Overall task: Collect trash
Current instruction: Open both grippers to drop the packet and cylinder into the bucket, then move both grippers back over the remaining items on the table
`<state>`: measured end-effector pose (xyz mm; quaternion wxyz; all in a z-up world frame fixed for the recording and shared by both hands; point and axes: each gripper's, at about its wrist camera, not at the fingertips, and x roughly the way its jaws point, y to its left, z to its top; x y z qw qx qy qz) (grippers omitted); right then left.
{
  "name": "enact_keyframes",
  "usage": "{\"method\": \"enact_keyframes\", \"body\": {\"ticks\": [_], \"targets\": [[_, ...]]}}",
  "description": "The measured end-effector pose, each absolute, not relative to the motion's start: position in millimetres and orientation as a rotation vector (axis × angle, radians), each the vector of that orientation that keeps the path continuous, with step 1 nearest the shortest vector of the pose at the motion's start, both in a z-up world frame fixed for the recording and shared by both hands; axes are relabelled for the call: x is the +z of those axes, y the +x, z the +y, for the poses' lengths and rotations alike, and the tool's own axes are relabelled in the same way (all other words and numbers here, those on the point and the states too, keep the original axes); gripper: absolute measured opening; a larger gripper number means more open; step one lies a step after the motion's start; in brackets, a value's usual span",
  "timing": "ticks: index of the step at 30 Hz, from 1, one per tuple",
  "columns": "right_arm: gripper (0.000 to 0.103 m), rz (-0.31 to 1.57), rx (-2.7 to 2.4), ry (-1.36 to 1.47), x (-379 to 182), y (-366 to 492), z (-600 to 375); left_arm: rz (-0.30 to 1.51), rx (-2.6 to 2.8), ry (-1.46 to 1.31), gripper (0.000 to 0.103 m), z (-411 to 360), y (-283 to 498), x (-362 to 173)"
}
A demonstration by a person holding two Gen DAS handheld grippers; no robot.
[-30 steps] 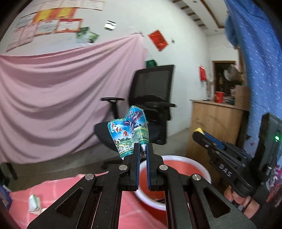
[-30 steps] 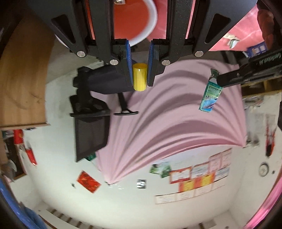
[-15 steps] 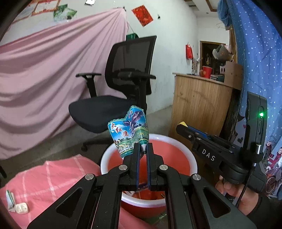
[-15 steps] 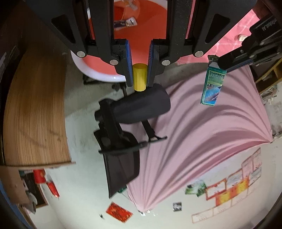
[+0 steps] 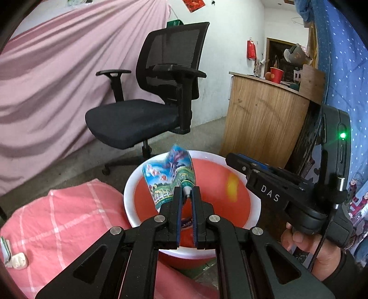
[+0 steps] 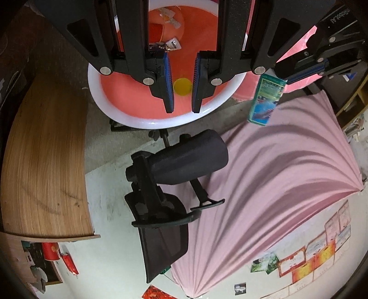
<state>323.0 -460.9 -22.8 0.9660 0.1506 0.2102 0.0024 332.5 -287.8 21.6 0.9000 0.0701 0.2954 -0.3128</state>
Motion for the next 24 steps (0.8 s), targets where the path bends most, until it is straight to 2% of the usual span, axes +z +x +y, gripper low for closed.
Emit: {"method": "enact_keyframes", "body": {"ticks": [3,7,9,11,15,17,18,19,21,24], "targets": [[0.015,0.454,-0.002,0.308,-26.4,326.5,-462.1,0.649,-0.637,0.125,0.012,-286.0,339.4,17.2],[0.028,0.487,-0.011,0.318,-31.6,330.2,-464.7,0.697,-0.624,0.081,0.013,-277.4,347.7,10.9],[0.028,0.497,-0.016,0.318,-32.6,331.4,-465.4,0.709,-0.613,0.056,0.017,-271.4,349.9,10.1],[0.030,0.517,-0.027,0.315,-34.2,332.9,-465.1,0.706,-0.597,0.028,0.030,-262.5,349.6,10.5],[0.051,0.540,-0.032,0.312,-35.7,335.0,-463.6,0.696,-0.548,0.001,0.033,-244.4,348.2,11.8],[0.053,0.551,-0.026,0.307,-34.9,336.2,-462.1,0.697,-0.518,-0.008,0.035,-235.5,347.7,11.4],[0.058,0.555,-0.023,0.304,-34.5,337.0,-461.2,0.700,-0.506,-0.012,0.036,-231.4,348.0,11.2],[0.070,0.558,-0.022,0.303,-34.3,337.5,-460.4,0.702,-0.488,-0.017,0.042,-226.4,348.4,11.5],[0.080,0.559,-0.016,0.308,-33.9,337.0,-459.5,0.694,-0.460,-0.025,0.049,-219.4,346.8,12.3],[0.083,0.562,-0.011,0.301,-32.5,336.6,-457.3,0.681,-0.424,-0.025,0.053,-210.7,345.4,13.7]]}}
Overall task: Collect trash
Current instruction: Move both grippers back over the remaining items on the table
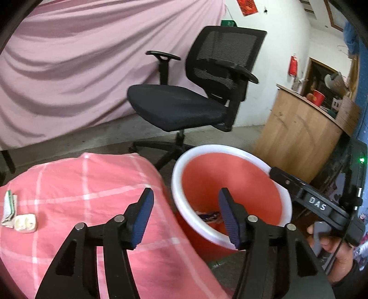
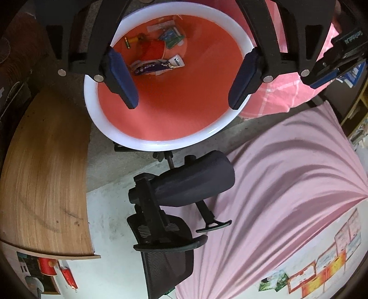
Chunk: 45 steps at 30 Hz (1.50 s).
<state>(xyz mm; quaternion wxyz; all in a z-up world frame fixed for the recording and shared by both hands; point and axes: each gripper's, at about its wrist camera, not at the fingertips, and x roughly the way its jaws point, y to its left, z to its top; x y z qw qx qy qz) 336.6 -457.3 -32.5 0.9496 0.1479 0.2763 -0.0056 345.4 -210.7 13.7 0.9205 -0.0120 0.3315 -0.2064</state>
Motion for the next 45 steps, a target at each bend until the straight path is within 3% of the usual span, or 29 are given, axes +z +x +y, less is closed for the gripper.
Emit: {"method": "enact_keyframes", "body": {"ticks": [3,5,8,18,35,45], "targets": [[0.088,0.570,-0.013,0.310,-32.0,337.7,-456.2,0.670,-0.387,-0.024,0.067,-202.4,342.7,15.3],[0.091,0.569,-0.012,0.311,-30.3,338.1,-454.9,0.652,-0.368,-0.028,0.087,-198.3,341.0,16.8],[0.101,0.547,-0.011,0.307,-25.5,335.2,-451.4,0.599,-0.332,-0.030,0.094,-190.2,335.0,20.9],[0.103,0.406,0.023,0.254,-3.6,324.2,-423.0,0.477,-0.228,-0.037,0.097,-157.6,322.8,38.9],[0.103,-0.036,0.190,0.113,50.2,275.5,-321.7,0.264,-0.019,-0.058,0.101,-55.1,263.0,74.5],[0.103,-0.126,0.291,0.101,57.7,267.2,-267.4,0.173,0.104,-0.029,0.101,5.7,229.0,73.2]]}}
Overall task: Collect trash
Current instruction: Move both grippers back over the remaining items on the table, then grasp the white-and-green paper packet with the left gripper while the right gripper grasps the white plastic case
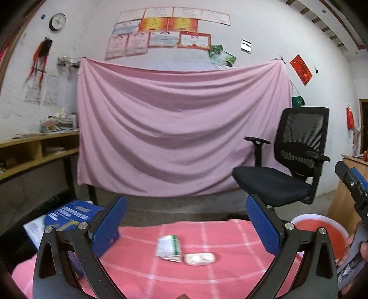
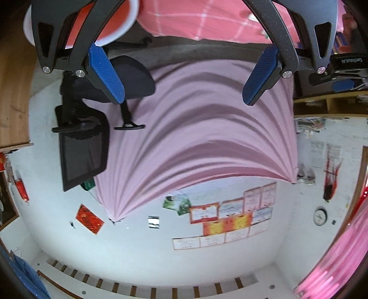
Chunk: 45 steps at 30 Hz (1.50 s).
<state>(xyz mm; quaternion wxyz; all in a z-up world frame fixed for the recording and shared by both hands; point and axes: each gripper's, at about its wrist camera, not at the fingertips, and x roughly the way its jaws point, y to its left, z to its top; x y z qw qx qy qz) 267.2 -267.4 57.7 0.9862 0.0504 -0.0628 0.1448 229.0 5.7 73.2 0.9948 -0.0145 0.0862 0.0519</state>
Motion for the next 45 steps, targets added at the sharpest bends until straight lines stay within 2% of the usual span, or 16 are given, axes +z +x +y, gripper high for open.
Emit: {"method": "enact_keyframes", "body": {"ticks": [6,13,25,30,33,34,36,38,40,45], "targets": [[0.103,-0.107,0.335,0.056,49.7,271.1,-238.9,0.124,0.159,0.018,0.101,30.3,216.5,62.4],[0.103,-0.014,0.398,-0.029,32.5,290.5,-204.4,0.199,0.156,0.028,0.101,50.3,228.1,40.0],[0.103,0.343,0.489,-0.117,-0.1,354.8,-181.0,0.511,0.136,0.013,0.101,58.5,288.8,5.3],[0.103,0.562,0.579,-0.175,-25.8,386.0,-165.4,0.611,0.141,0.000,0.101,65.3,307.4,-7.2],[0.095,0.668,0.647,-0.211,-40.4,395.8,-153.1,0.663,0.121,-0.007,0.100,66.6,316.1,-12.1],[0.088,0.698,0.677,-0.227,-44.9,397.8,-147.7,0.678,0.114,-0.011,0.099,67.2,318.5,-13.6],[0.084,0.743,0.714,-0.262,-51.7,400.3,-138.3,0.706,0.097,-0.018,0.094,69.6,324.2,-15.3],[0.082,0.785,0.772,-0.299,-58.5,400.4,-127.6,0.738,0.091,-0.016,0.080,70.6,330.2,-16.8],[0.075,0.802,0.794,-0.334,-61.6,398.4,-119.7,0.766,0.086,-0.020,0.073,72.3,334.3,-18.4],[0.074,0.823,0.845,-0.412,-67.8,396.3,-98.5,0.807,0.090,-0.051,0.072,77.0,342.8,-23.3]]}}
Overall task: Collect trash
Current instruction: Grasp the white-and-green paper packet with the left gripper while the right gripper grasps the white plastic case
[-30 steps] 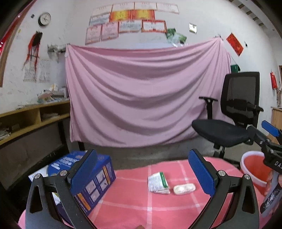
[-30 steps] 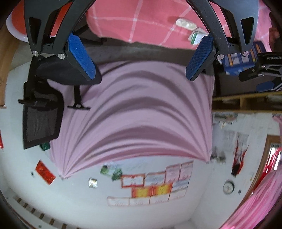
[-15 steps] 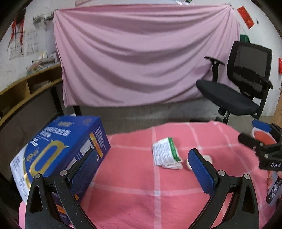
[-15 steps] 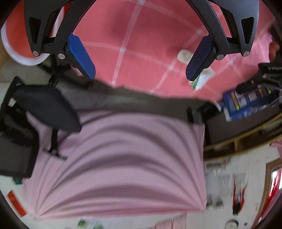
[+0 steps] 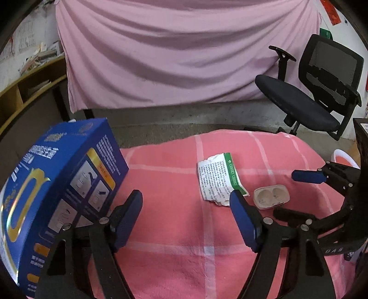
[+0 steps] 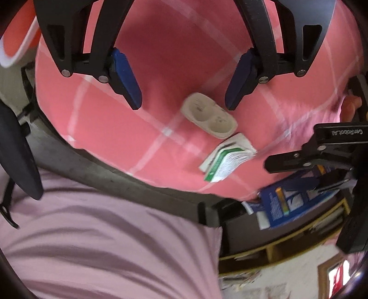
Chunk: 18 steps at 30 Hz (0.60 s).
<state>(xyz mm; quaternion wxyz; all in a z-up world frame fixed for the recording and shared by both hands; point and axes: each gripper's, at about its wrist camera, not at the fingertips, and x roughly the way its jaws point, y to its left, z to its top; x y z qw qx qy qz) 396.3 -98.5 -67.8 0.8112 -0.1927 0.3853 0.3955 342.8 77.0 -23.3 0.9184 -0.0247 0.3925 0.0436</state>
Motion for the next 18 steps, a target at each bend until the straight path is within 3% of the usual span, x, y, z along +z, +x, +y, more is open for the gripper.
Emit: {"method": "enact_keyframes", "body": {"ticks": [3,5,7,9,18], "targets": [[0.067,0.834,0.863,-0.428,-70.1,401.7,-86.4,0.820,0.087,-0.062,0.072,78.5,346.4,-25.5],[0.055,0.836,0.879,-0.429,-69.5,403.6,-81.3,0.829,0.081,-0.071,0.072,80.2,348.0,-25.7],[0.035,0.838,0.896,-0.431,-69.4,402.4,-80.6,0.835,0.068,-0.080,0.072,81.7,349.2,-25.4],[0.027,0.835,0.899,-0.425,-68.4,402.9,-82.9,0.840,0.053,-0.092,0.072,83.4,350.8,-25.4],[0.027,0.848,0.776,-0.312,-63.6,415.0,-118.3,0.887,-0.036,-0.142,0.073,76.3,377.0,-22.8]]}}
